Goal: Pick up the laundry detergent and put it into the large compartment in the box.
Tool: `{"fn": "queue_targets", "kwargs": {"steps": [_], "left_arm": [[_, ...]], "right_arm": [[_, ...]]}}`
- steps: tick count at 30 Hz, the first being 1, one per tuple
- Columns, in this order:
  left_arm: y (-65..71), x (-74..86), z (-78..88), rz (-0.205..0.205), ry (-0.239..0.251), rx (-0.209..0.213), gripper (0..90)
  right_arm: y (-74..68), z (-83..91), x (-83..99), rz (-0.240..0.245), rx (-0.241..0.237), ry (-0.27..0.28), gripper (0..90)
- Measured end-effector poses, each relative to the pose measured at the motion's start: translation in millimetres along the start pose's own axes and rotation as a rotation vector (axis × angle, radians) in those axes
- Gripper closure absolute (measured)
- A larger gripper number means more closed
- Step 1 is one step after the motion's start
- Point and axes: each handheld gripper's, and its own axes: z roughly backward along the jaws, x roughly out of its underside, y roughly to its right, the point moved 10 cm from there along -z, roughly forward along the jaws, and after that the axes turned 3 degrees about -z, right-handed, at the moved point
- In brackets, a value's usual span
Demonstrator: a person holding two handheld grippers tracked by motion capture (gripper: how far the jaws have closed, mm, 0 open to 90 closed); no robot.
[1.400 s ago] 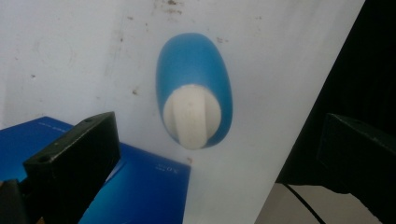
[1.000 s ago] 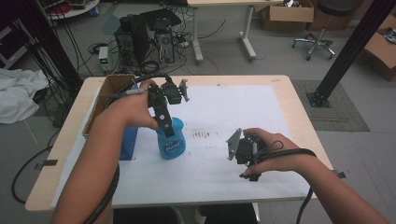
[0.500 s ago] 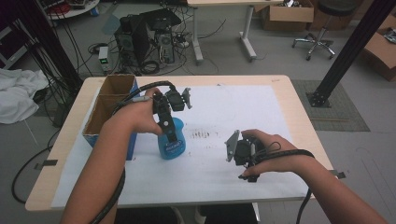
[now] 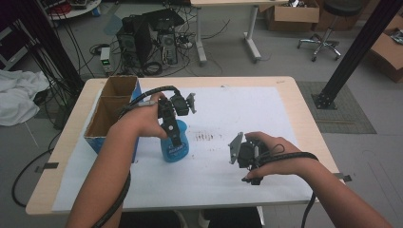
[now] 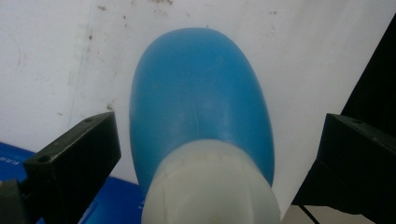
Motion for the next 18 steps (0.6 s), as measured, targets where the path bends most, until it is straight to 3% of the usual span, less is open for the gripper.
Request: {"fn": "queue_targets", "kwargs": {"steps": [18], "left_arm": [[-1.4, -2.9, -8.6, -0.002, -0.018, -0.011, 0.4]], "right_arm": [[-0.2, -3.5, 0.9, -0.008, -0.004, 0.003, 15.8]]}}
